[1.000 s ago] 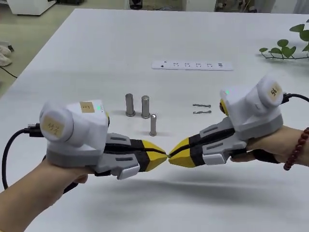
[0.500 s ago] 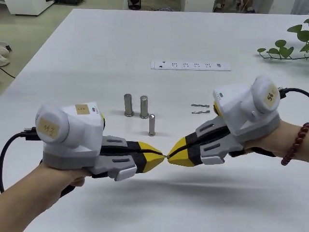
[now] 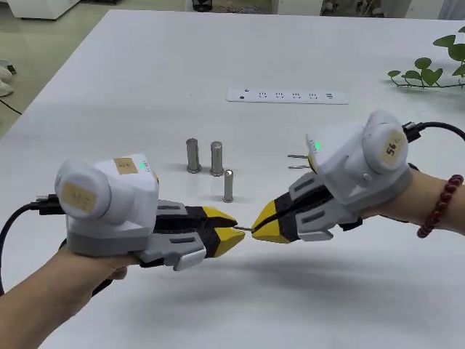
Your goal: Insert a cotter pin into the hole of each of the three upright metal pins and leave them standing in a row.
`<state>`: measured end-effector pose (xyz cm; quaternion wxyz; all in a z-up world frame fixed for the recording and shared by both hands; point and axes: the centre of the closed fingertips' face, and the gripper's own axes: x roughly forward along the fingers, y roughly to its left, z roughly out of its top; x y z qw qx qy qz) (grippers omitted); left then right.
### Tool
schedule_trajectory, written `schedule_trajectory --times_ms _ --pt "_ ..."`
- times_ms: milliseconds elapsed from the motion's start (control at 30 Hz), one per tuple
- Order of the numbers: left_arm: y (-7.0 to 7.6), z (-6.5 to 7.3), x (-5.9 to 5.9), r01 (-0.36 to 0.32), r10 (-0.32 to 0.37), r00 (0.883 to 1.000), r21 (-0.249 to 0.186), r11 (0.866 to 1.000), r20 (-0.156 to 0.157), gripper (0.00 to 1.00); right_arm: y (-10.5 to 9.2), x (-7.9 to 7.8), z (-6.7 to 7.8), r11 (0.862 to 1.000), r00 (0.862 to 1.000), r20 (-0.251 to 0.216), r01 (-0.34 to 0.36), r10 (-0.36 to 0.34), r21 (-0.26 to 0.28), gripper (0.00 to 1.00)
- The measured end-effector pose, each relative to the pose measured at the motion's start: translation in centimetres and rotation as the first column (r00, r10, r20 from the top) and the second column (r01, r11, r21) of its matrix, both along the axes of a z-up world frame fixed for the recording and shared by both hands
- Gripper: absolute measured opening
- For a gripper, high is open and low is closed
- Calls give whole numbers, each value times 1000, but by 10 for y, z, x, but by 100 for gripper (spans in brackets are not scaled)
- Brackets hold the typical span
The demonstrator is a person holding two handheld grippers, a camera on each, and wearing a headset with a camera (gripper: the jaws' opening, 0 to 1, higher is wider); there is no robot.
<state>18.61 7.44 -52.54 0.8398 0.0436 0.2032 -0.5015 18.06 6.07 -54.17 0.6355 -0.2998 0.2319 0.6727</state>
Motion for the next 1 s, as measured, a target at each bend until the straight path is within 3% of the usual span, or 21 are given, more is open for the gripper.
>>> schedule_trajectory --times_ms 333,700,1000 --pt "9 -1 17 -106 105 993 9 994 46 22 -10 23 -4 996 996 64 70 -66 -62 0" --pt "20 -2 46 -235 229 966 41 971 117 23 -10 49 1 981 980 112 172 -162 -92 0" --pt "26 -11 72 -333 325 937 55 941 127 23 -6 68 -1 967 970 107 229 -217 -112 0"
